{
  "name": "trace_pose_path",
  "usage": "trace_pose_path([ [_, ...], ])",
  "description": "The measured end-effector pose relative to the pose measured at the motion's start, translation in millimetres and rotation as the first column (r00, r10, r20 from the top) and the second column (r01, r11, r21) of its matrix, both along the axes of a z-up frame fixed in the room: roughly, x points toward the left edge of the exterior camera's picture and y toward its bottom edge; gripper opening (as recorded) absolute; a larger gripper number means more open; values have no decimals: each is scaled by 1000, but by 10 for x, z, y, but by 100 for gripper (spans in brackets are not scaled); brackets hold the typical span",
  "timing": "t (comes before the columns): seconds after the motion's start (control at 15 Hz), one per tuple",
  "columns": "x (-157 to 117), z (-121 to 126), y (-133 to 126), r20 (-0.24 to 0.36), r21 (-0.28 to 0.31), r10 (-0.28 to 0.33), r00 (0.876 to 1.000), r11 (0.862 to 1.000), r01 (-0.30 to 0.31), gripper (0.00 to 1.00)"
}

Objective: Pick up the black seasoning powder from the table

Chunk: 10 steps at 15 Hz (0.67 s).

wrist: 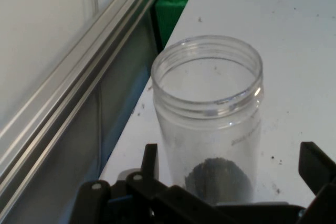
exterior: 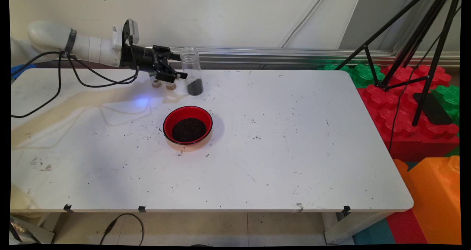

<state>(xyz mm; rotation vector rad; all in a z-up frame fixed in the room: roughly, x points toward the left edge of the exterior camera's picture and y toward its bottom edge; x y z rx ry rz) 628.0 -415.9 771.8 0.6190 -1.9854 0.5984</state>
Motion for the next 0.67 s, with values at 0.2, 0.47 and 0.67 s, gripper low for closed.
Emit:
trace_pose_path([
  [0.2, -23, -44, -17, -23, -6, 14, 1000, 1000, -14, 100],
  [0.47, -55, -93, -42, -49, -12, 30, 998, 999, -30, 100],
  [0.67, -73, -124, -55, -63, -17, 38, 997, 999, -39, 100],
])
